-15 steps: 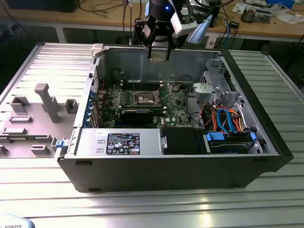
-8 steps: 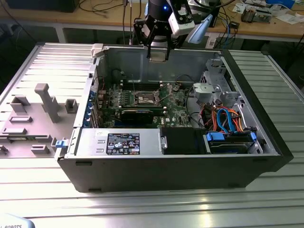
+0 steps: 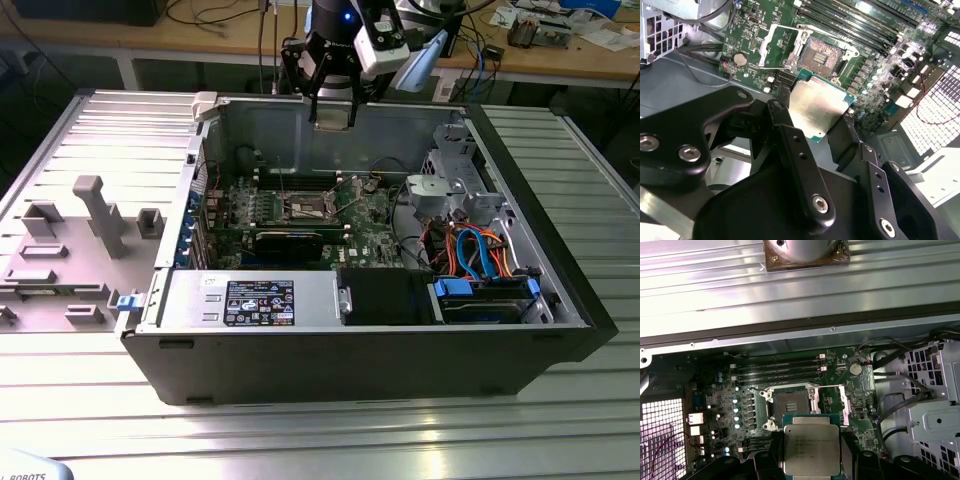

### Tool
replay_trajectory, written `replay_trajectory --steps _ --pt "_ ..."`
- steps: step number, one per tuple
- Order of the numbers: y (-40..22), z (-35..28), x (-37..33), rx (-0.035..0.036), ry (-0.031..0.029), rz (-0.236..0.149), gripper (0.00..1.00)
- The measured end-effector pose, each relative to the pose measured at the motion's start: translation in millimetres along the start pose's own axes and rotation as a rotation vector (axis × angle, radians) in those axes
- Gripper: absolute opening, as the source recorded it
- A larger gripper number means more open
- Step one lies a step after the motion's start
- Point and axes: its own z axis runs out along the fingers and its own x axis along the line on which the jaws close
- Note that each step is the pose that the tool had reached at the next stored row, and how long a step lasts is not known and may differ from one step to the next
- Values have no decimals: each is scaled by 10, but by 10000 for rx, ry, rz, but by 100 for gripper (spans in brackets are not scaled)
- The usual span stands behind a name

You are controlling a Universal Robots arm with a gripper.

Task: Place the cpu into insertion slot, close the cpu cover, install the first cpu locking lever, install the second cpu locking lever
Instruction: 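Place the cpu into insertion slot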

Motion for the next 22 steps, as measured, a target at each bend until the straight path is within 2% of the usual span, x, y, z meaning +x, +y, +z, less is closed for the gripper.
replay_trajectory --steps 2,7,15,22 --pt "0 0 0 -2 -8 95 54" --pt "0 2 0 -12 -58 655 54" --pt "0 2 0 -14 -64 706 54" --pt "0 3 0 -27 -124 1388 54"
